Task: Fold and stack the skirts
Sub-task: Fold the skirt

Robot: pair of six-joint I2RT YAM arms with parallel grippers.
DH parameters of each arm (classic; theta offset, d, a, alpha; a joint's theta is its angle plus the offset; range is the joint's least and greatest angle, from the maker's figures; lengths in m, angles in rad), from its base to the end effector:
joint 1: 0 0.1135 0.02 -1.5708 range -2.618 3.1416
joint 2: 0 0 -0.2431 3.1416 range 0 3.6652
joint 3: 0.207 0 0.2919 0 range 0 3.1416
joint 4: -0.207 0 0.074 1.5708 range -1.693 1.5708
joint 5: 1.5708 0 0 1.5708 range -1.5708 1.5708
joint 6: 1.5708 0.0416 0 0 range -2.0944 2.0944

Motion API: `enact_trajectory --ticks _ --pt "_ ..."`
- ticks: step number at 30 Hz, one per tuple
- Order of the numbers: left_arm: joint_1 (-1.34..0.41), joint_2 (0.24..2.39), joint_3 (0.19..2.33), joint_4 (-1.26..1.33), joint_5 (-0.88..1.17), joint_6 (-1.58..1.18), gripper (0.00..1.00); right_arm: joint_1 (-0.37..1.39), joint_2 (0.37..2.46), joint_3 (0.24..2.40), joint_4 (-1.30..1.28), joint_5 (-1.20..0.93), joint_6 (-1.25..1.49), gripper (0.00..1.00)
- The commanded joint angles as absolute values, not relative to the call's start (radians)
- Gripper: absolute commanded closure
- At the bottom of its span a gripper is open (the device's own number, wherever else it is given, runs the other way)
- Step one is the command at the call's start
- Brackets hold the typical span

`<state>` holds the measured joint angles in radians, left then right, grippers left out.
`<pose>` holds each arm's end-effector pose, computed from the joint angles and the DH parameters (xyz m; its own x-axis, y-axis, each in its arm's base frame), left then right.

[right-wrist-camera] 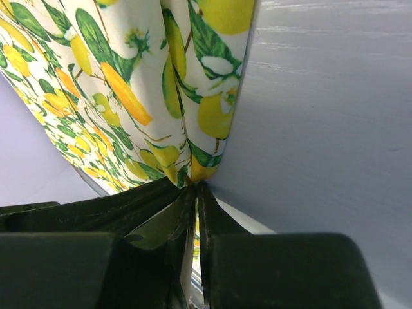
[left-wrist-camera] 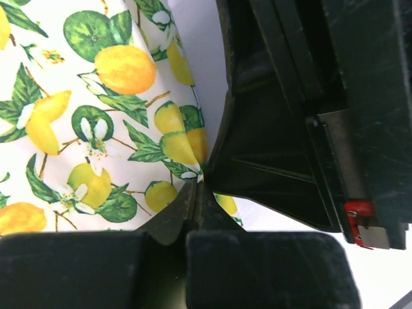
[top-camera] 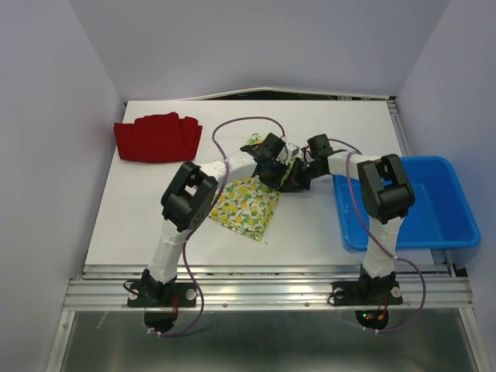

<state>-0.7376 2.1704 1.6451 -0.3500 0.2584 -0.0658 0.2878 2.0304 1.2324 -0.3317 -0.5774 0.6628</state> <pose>0.3685 -0.3492 0.1352 -0.6177 0.4754 -0.6265 0.7323 0.6380 -0.2379 0.3931 0.1400 0.0703 -0.9673 0.2514 -0.0328 0.1699 0.7391 0.6518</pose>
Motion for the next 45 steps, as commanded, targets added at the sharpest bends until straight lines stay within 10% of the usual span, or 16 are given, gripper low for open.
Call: enact_trajectory --ticks 1,11,23,33,45 --pt "-0.745 2.155 1.646 -0.327 0.299 -0.074 1.00 0.296 2.077 1.190 -0.428 -0.416 0.621 0.86" --pt "-0.738 1.964 1.598 -0.311 0.389 -0.072 0.63 0.287 2.020 1.265 -0.512 -0.411 0.488 0.66" --pt "-0.605 1.717 1.387 -0.448 0.376 0.049 0.55 0.287 1.890 1.584 -0.686 -0.497 0.032 0.28" --pt "-0.396 1.562 1.269 -0.839 0.430 0.670 0.55 0.287 2.264 2.130 -0.718 -0.408 -0.118 0.00" --pt "-0.253 1.564 1.012 -0.812 0.337 0.718 0.58 0.287 2.399 2.056 -0.750 -0.531 -0.104 0.26"
